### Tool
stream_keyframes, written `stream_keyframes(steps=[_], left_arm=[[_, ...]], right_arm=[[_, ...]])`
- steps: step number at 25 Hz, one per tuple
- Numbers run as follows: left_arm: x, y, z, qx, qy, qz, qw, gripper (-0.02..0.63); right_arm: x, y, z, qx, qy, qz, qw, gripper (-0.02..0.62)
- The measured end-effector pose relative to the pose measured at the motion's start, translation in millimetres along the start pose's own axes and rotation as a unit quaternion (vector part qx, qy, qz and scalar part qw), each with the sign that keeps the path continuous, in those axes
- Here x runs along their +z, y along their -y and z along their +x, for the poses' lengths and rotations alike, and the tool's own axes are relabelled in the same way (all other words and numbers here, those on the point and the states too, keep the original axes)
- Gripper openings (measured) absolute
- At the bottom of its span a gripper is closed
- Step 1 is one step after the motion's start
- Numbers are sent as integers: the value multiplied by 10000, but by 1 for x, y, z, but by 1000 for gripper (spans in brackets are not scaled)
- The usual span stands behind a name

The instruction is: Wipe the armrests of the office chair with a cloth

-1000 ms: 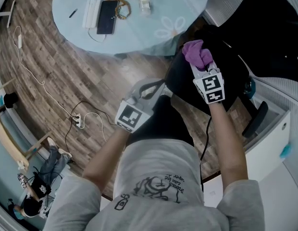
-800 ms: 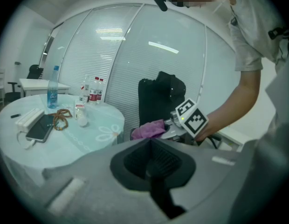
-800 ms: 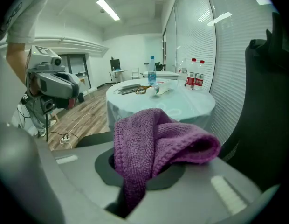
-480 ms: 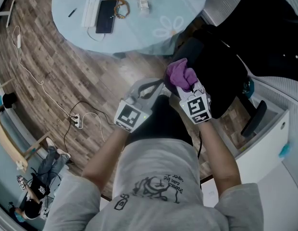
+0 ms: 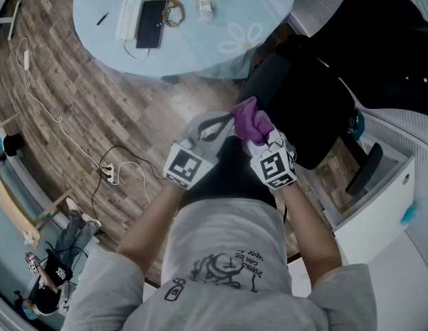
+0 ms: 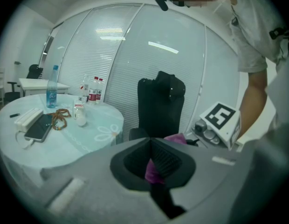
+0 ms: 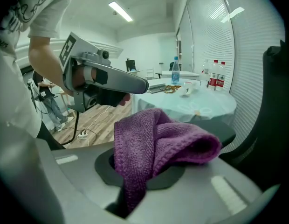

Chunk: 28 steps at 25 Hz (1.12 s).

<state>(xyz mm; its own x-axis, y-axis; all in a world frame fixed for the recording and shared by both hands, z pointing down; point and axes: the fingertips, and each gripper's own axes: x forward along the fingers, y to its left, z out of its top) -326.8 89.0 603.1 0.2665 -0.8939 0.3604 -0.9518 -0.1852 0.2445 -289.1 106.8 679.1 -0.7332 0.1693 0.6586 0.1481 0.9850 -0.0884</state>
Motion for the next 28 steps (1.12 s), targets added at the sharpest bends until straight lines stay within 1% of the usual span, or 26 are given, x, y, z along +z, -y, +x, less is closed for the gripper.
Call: stream_keyframes(steps=[2,6,10,18,25,28], left_arm=[[0,0,1,-6,-6,0,10000,2],[0,-2,1,18,-17,-13,10000,2],[0,-5,1,43,-16,-8,10000,2],[-6,-5,-1,71,-55,-61,9999,2],[-7,-7,-5,99,-74,-75,9999,2],[-8,-9,-6,125,-80,-80,9999,2]], right_arm=[[1,3,0,48,-43,-129,9999,41],[2,15,3,69,-82,-190,9998,41],[2,35,3,-10,-92,-264,9996,41],[2,110,3,-409,-109,-250,9988,41],[3,195,3,-775,-221,-253,9964,43],[6,216,5,-824,-243,-314,9958,43]])
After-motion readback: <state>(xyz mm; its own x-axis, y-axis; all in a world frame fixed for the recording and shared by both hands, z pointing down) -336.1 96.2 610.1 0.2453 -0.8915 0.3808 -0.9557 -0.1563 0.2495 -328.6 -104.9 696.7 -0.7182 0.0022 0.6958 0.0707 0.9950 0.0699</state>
